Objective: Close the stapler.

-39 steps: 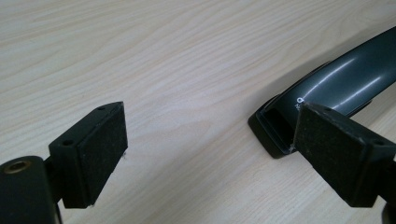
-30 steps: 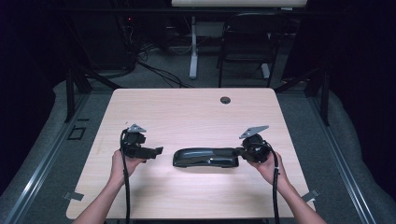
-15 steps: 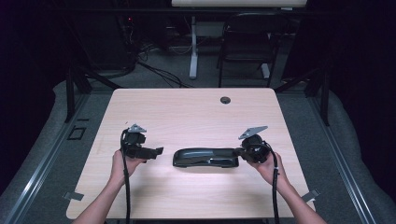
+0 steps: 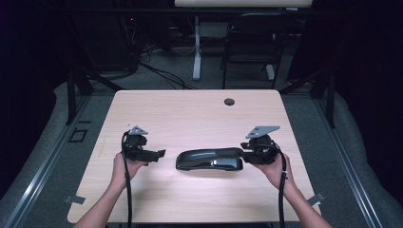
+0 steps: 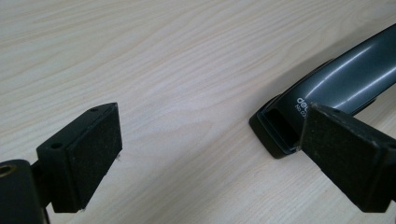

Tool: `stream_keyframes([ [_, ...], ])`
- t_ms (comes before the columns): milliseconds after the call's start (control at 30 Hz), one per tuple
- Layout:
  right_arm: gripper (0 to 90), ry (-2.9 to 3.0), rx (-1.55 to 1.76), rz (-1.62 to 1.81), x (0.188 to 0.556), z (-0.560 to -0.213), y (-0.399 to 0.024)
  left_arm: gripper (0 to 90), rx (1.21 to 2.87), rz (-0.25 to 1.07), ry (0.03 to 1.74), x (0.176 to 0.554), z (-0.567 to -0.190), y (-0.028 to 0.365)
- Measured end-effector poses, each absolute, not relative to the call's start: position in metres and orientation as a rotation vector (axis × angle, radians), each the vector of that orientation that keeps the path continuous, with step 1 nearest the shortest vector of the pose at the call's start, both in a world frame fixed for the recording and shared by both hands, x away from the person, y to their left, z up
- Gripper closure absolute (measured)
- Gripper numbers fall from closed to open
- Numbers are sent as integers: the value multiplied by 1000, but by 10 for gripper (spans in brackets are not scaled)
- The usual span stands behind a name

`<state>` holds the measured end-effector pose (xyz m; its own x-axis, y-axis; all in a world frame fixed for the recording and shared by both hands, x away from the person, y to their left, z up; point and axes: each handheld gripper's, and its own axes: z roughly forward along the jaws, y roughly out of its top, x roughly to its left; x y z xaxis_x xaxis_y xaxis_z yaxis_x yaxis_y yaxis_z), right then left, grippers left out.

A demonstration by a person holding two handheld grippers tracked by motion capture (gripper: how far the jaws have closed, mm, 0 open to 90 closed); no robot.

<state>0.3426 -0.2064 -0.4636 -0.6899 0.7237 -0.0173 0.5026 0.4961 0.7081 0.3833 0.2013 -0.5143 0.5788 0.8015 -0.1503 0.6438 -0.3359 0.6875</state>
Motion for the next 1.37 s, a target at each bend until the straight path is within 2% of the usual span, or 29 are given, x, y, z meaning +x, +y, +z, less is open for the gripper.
stream_keyframes([
  [167,359,2419,1041,1029,339,-454,-214,42,2088,281,1136,383,-514,201],
  [267,269,2421,1045,1023,338,-449,-218,37,2084,279,1139,383,-514,202],
  [467,164,2416,1071,989,333,-446,-232,29,2084,279,1135,383,-514,203],
  [667,141,2379,1136,976,325,-451,-251,24,2086,280,1132,382,-513,203],
  [967,19,2389,1296,880,312,-468,-286,3,2090,277,1131,383,-515,201],
  [1367,0,2417,1331,747,322,-494,-303,0,2118,264,1131,386,-521,198],
])
